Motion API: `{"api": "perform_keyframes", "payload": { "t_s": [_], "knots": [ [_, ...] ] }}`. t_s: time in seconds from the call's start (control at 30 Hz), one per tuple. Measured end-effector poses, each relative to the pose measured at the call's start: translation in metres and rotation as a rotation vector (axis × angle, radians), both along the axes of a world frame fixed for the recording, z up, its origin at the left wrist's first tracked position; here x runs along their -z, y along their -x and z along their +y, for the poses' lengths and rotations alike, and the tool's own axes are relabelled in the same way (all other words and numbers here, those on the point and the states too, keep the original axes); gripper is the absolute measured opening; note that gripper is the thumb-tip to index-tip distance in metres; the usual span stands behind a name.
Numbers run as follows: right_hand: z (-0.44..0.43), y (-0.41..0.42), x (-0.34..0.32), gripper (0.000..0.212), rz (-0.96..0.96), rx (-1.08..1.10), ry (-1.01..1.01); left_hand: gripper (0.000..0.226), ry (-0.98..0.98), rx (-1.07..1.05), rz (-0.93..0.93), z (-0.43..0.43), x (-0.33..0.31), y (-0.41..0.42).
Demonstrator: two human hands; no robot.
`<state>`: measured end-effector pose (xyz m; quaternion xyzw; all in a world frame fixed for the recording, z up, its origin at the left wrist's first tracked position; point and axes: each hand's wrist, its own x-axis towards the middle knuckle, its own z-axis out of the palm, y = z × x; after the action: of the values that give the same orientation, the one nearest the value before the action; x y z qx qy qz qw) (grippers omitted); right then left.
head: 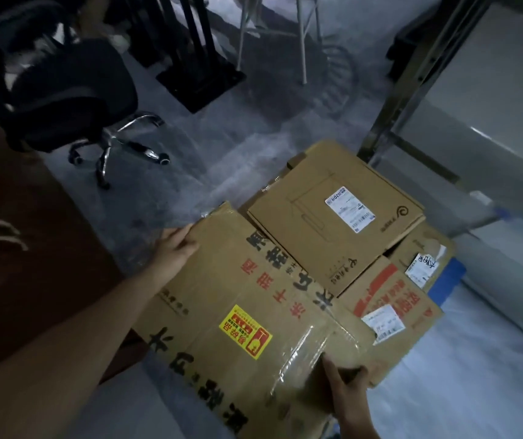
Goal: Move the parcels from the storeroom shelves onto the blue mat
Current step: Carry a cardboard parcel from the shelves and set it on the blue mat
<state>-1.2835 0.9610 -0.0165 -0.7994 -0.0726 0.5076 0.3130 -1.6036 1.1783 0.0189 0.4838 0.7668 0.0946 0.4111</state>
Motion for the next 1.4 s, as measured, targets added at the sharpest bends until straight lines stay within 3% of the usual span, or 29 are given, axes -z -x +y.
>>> {"api": "perform_keyframes", "payload": {
  "t_s": [0.17,0.3,0.4,0.63,0.8,1.0,1.4],
  "knots": [
    [-0.001,0.011,0.039,0.059,-0.040,0.060,-0.015,0.059,0.042,0.076,-0.063,0.018,0.056,0.003],
    [-0.001,0.023,0.061,0.084,-0.046,0.155,0.029,0.063,0.057,0.106,-0.049,0.028,0.087,0.004],
    [-0.007,0.030,0.067,0.089,-0.135,0.179,0.032,0.066,0.005,0.148,-0.049,0.036,0.101,-0.001],
    [-0.010,0.028,0.054,0.066,-0.213,0.182,-0.056,0.082,-0.001,0.231,-0.095,0.047,0.104,-0.005],
    [-0.009,0.028,0.053,0.066,-0.275,0.223,-0.088,0.089,0.010,0.213,-0.130,0.041,0.106,-0.002],
    [-0.018,0.027,0.071,0.079,-0.277,0.128,-0.134,0.121,-0.032,0.360,0.120,0.023,0.112,-0.022],
    [-0.028,0.013,0.075,0.074,-0.143,0.118,-0.144,0.120,-0.171,0.381,0.181,0.000,0.095,-0.037]
  ]
}}
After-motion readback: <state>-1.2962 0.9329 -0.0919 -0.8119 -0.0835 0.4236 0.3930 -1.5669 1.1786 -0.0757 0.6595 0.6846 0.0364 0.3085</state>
